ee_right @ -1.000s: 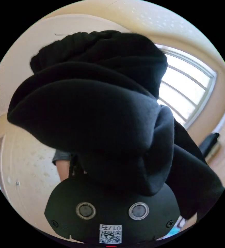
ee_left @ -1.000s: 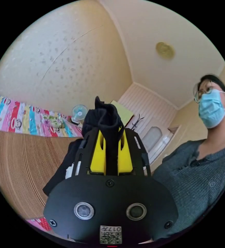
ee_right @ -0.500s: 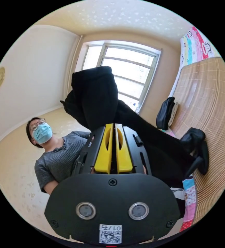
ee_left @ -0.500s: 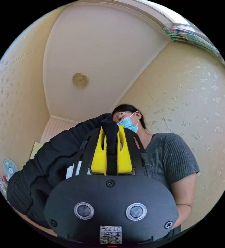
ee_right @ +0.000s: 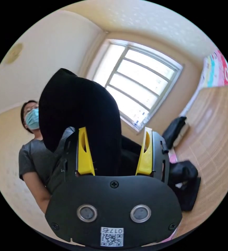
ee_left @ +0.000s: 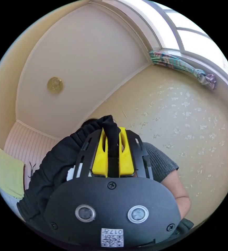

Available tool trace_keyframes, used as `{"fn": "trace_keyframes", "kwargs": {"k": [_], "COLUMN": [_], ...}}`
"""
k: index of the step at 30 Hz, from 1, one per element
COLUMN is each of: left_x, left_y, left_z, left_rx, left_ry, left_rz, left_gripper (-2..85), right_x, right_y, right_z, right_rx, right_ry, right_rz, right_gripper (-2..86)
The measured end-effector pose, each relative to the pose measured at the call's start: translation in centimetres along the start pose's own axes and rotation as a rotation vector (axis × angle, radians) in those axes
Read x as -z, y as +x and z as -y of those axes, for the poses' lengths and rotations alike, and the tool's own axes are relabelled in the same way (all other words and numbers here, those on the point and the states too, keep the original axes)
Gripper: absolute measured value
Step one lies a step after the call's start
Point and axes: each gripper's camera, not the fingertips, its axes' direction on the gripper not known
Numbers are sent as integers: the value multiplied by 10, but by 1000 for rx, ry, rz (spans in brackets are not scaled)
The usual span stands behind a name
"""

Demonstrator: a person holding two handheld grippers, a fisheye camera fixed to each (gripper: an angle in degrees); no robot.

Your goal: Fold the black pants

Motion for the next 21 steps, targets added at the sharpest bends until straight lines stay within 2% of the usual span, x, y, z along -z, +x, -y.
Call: {"fn": "trace_keyframes", "kwargs": {"k": [4, 5, 7, 9, 12, 14, 15, 17, 19, 21], "left_x": [-20, -25, -32, -40, -53, -63, -65, -66, -65, -70], "left_y": [-12, -15, -18, -17, -11, -9, -10, -18, -30, -45], "left_z": [7, 10, 17, 27, 47, 55, 55, 50, 43, 38], "left_rx": [48, 59, 85, 92, 134, 187, 209, 287, 345, 373], "left_ry": [-7, -26, -65, -134, -316, -482, -515, -581, -590, -596], "left_rz": [-46, -35, 10, 107, 416, 730, 811, 1067, 1170, 1194], "left_gripper": [62, 62, 62, 63, 64, 62, 61, 56, 54, 52], "right_x": [5, 4, 4, 11, 40, 63, 68, 69, 53, 27], "right_y": [-77, -102, -134, -161, -210, -262, -276, -338, -384, -427], "right_z": [28, 39, 56, 66, 60, 48, 45, 43, 49, 60], "right_rx": [318, 387, 419, 405, 408, 439, 452, 502, 562, 661], "right_ry": [206, 197, 132, 114, 205, 313, 334, 411, 461, 521], "right_rz": [103, 102, 109, 47, -189, -403, -448, -707, -914, -1088], "right_gripper": [246, 172, 85, 51, 36, 30, 29, 29, 31, 33]}}
